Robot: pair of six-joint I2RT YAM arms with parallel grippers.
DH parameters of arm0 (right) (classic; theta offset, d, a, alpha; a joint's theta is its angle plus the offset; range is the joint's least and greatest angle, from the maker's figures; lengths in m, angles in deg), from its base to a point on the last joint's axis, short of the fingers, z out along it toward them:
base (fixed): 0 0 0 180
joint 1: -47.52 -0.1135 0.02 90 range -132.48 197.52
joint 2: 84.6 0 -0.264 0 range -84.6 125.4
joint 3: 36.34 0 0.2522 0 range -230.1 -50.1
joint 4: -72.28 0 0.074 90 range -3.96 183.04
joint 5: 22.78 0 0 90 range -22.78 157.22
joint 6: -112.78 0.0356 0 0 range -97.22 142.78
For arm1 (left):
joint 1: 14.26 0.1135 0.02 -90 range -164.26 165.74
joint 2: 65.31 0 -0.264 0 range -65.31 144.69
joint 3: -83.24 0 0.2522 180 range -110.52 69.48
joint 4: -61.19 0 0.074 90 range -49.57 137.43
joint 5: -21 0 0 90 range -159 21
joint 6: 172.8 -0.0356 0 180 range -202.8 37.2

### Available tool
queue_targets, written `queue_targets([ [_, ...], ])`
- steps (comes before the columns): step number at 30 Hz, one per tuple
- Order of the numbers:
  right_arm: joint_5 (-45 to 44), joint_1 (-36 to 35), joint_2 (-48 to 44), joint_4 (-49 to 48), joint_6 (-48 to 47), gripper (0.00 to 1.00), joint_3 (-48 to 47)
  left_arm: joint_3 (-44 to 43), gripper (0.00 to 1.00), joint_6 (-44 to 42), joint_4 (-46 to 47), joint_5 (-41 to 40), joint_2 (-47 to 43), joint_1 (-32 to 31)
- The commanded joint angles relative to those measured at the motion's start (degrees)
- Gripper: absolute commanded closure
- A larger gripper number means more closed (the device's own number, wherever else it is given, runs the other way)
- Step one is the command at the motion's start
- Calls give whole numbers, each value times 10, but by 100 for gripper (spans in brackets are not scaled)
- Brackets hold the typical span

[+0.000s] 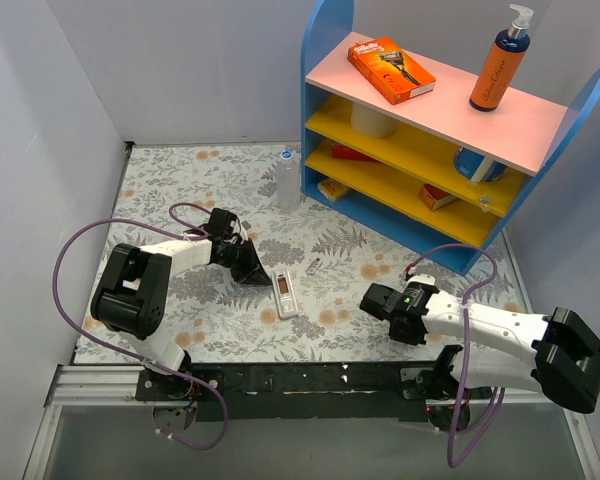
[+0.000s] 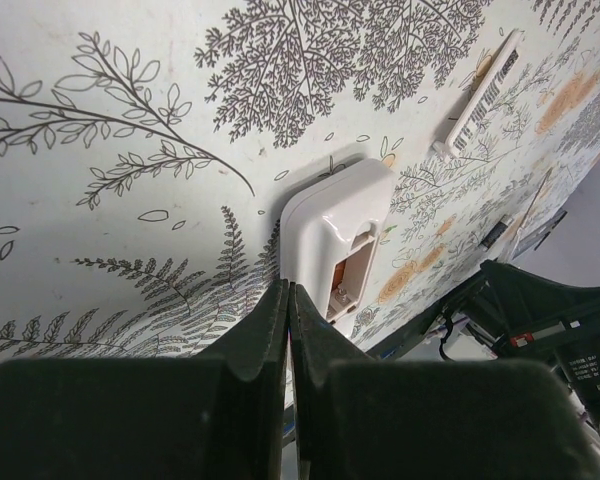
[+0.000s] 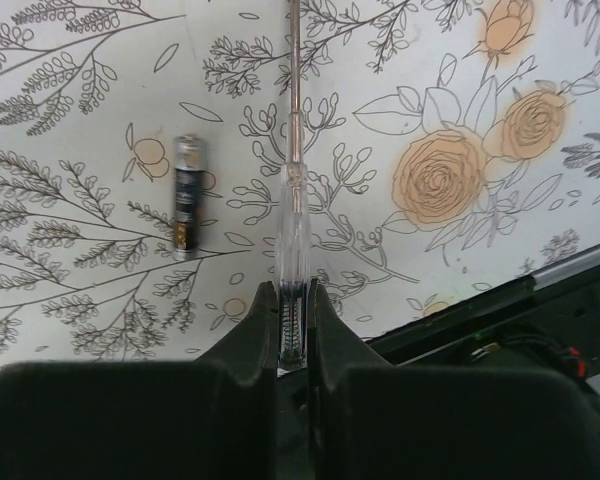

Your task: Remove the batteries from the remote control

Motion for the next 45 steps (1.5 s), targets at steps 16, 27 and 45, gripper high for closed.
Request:
queue_targets([
  [16,22,31,21,-120,3,99,6,15,100,-13,4,-2,-49,-1],
  [27,17,31,31,-150,-73,99,-52,17,100,-17,12,6,-47,-1],
  [45,54,28,12,-207,-231,99,-79,18,100,-35,25,24,-115,-1],
])
